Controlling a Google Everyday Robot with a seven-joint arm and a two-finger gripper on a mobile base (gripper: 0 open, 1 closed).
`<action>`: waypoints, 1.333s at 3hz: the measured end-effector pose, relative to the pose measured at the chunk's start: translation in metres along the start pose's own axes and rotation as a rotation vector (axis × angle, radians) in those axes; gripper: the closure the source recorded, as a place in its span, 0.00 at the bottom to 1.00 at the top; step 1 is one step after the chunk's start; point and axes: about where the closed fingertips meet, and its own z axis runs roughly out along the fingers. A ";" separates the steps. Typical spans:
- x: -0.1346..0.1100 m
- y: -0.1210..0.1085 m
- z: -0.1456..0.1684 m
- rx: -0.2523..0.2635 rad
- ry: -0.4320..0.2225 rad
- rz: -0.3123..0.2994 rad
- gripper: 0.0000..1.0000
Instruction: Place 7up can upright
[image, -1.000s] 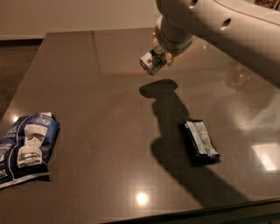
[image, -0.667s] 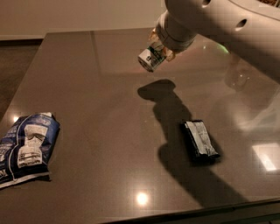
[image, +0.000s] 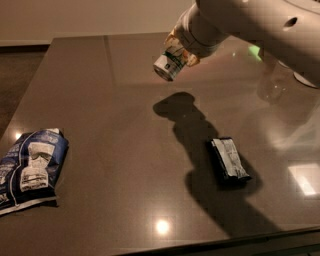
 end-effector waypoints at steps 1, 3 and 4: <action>0.000 0.000 0.000 0.000 0.000 0.000 1.00; -0.002 -0.028 0.020 0.161 -0.084 -0.152 1.00; -0.008 -0.043 0.032 0.254 -0.113 -0.246 1.00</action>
Offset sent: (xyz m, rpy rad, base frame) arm 0.0139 0.0095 0.0041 -0.0550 -0.0461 0.2358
